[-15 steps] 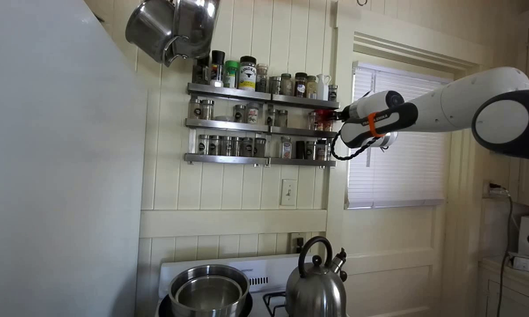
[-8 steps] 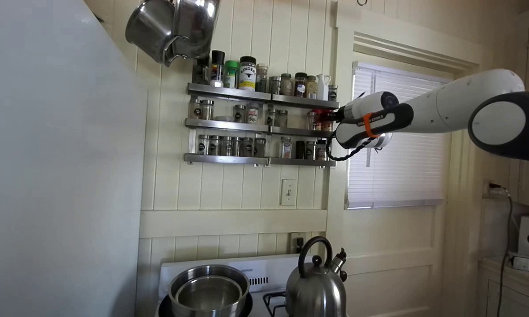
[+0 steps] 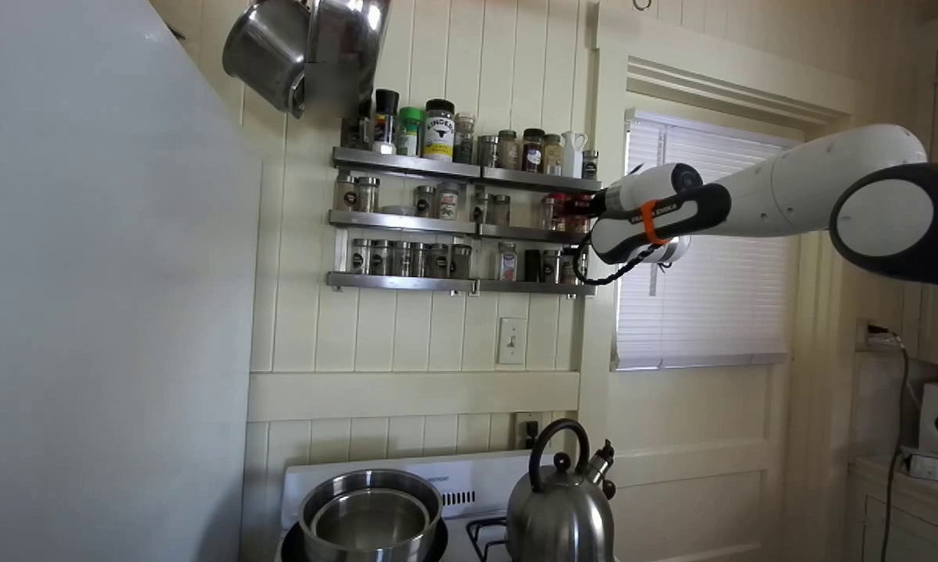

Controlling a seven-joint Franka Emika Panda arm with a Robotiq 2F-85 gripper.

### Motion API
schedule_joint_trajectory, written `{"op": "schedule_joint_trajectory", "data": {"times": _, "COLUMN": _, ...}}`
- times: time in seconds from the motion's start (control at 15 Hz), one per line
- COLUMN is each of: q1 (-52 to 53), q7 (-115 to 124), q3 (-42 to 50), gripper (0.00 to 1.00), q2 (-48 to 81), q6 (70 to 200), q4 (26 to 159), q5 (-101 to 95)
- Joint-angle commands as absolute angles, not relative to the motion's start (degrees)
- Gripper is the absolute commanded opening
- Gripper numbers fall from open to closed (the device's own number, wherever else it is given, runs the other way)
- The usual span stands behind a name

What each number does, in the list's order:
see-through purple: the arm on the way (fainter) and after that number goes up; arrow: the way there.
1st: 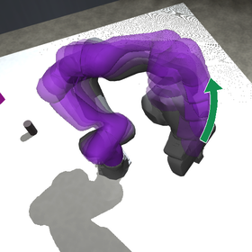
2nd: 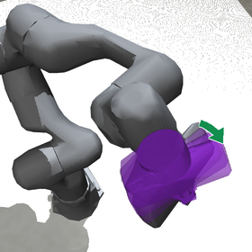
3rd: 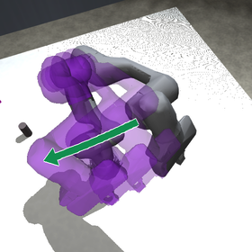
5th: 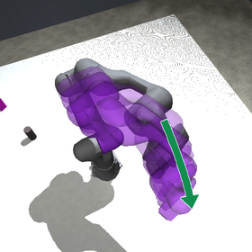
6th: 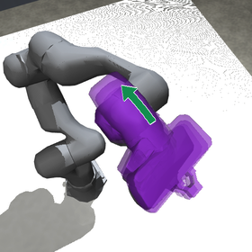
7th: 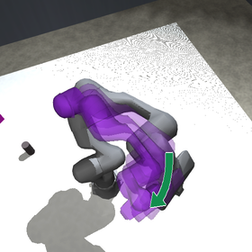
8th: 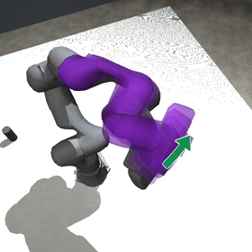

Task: Pick up the bottle from the shelf and put it on the stove

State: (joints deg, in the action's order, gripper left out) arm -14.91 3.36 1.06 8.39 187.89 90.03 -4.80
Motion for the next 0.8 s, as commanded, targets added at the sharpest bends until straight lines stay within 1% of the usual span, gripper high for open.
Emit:
{"op": "schedule_joint_trajectory", "data": {"times": 0.0, "q1": -17.0, "q7": 2.8, "q3": -1.3, "gripper": 0.37, "q2": 9.1, "q6": 188.0, "q4": 89.5, "q5": -4.1}}
{"op": "schedule_joint_trajectory", "data": {"times": 0.13, "q1": -17.7, "q7": 2.8, "q3": -2.2, "gripper": 0.22, "q2": 8.7, "q6": 188.3, "q4": 90.1, "q5": -4.2}}
{"op": "schedule_joint_trajectory", "data": {"times": 0.4, "q1": -17.9, "q7": 3.3, "q3": -2.4, "gripper": 0.22, "q2": 7.6, "q6": 188.6, "q4": 91.6, "q5": -4.4}}
{"op": "schedule_joint_trajectory", "data": {"times": 0.73, "q1": -17.0, "q7": 3.7, "q3": 0.8, "gripper": 0.22, "q2": 7.0, "q6": 192.6, "q4": 93.0, "q5": -4.7}}
